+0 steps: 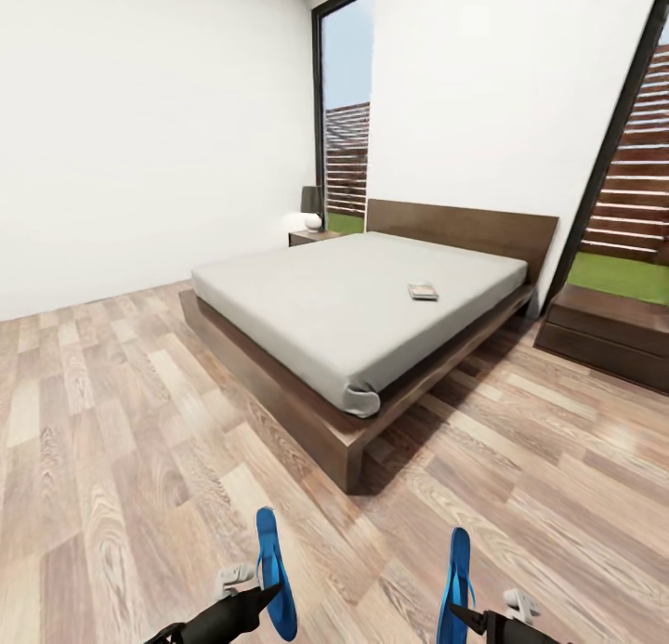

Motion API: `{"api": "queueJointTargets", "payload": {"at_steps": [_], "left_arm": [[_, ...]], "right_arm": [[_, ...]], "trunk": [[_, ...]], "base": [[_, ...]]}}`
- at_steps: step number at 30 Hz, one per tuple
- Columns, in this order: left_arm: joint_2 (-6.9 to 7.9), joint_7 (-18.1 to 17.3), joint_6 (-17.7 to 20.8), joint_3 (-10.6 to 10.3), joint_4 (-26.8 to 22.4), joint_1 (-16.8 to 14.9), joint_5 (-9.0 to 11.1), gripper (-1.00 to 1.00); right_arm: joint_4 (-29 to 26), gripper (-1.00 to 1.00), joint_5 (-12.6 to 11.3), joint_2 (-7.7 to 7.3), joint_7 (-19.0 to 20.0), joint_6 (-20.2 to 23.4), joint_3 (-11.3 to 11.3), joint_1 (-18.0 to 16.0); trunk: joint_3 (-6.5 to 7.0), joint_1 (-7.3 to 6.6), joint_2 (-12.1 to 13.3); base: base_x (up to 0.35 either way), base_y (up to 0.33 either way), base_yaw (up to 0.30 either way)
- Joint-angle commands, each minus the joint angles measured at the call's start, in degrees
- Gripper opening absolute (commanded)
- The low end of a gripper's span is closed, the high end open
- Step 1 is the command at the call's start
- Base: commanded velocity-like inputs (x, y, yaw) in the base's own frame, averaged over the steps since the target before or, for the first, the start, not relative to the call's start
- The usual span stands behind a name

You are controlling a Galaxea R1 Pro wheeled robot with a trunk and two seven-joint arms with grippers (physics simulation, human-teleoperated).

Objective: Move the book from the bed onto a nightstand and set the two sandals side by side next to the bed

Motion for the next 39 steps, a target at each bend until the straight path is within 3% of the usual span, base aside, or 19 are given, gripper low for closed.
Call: {"api": "queueJointTargets", "payload": {"at_steps": [1, 32, 39], "left_arm": [[0.06, -0.04, 0.52, -0.26, -0.09, 0.00, 0.63, -1.00], [0.06, 0.02, 0.46, -0.30, -0.07, 0.00, 0.60, -1.00], [0.13, 0.13, -1.52, -0.86, 1.99, 0.00, 0.01, -1.00]], "right_arm": [[-0.01, -1.00, -0.19, 0.02, 0.20, 0.61, -0.36, -0.04], [-0.01, -1.00, -0.19, 0.02, 0.18, 0.61, -0.38, -0.04], [0.30, -1.00, -0.21, 0.08, -0.06, 0.61, -0.36, -0.04]], "trunk": [[-0.05, -0.01, -0.02], [-0.05, -0.01, -0.02], [-0.05, -0.01, -0.02]], "base": [[0.000, 0.000, -0.300], [0.000, 0.000, -0.300], [0.000, 0.000, -0.298]]}}
